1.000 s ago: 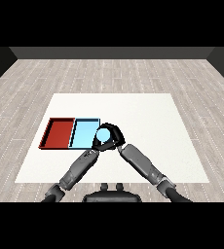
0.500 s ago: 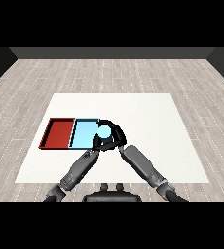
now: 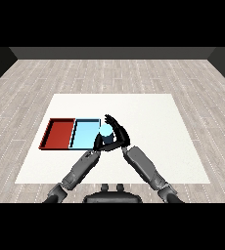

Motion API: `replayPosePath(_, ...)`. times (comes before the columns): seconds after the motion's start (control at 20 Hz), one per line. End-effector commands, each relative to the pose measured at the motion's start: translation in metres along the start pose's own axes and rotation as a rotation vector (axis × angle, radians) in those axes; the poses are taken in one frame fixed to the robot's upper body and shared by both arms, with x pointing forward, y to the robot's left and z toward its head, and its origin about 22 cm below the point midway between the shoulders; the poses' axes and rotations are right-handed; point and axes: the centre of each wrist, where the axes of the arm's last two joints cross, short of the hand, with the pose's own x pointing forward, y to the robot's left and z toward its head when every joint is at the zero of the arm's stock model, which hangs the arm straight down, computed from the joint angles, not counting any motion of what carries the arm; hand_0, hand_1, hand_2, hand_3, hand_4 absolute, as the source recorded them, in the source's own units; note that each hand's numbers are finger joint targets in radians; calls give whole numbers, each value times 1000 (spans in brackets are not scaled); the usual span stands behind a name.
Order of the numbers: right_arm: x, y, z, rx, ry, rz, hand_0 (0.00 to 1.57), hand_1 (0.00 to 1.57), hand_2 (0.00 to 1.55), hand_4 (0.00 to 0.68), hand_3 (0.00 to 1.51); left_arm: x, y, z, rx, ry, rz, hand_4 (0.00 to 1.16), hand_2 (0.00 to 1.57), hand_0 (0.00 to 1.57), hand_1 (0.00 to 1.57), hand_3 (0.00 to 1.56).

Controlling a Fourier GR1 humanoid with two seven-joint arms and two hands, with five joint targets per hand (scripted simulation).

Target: Pick the blue can and put it in the blue box

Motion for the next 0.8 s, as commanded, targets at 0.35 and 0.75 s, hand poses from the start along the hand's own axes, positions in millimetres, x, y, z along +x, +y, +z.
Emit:
replayPosePath(0.35,17,-37,8,-42,-37,-29,0,0,0,0,0,-6,22,-9,34,-1,-30,1128,1571,1571,1571,1503)
replayPosePath(0.75,61,-76,65,-166,-149,-58,0,0,0,0,0,-11,30,-5,34,13,-94,1130,1571,1571,1571,1492)
